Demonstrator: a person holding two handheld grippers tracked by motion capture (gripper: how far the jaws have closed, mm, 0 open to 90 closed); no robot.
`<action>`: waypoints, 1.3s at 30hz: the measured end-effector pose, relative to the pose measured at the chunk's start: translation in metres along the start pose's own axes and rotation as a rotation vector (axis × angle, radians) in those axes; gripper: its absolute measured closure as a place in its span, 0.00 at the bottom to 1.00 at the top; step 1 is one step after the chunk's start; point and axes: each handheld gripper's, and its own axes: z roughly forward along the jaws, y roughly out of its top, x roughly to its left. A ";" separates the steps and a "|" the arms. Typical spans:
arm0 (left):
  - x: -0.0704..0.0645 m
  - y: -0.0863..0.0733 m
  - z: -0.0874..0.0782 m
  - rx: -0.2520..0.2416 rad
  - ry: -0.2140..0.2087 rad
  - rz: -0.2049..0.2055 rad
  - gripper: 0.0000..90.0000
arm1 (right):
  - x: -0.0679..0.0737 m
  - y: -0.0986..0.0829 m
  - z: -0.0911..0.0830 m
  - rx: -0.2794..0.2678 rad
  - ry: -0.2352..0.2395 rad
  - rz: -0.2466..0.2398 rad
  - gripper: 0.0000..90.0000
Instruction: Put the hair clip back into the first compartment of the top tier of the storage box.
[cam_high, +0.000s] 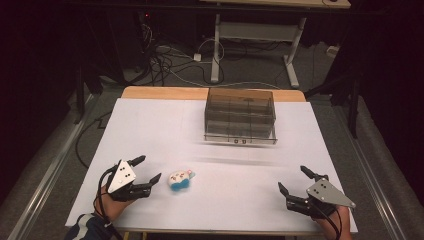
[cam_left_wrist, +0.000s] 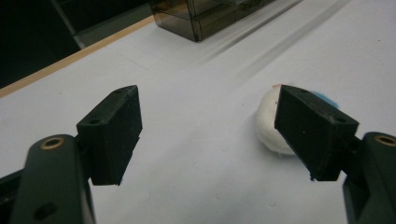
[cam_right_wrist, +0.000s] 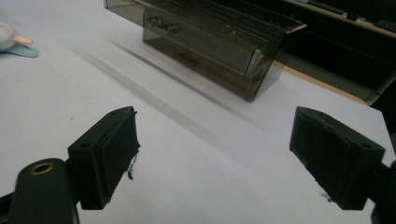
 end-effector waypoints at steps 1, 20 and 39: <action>0.000 0.001 0.001 0.006 0.001 0.004 0.25 | 0.000 -0.001 0.000 0.008 -0.002 0.002 0.18; -0.014 0.007 -0.003 0.051 -0.098 -0.015 0.25 | -0.001 0.003 0.005 -0.019 -0.007 0.003 0.18; -0.034 0.017 0.051 0.258 -0.250 -0.014 0.20 | 0.002 -0.001 0.007 0.014 0.018 -0.028 0.18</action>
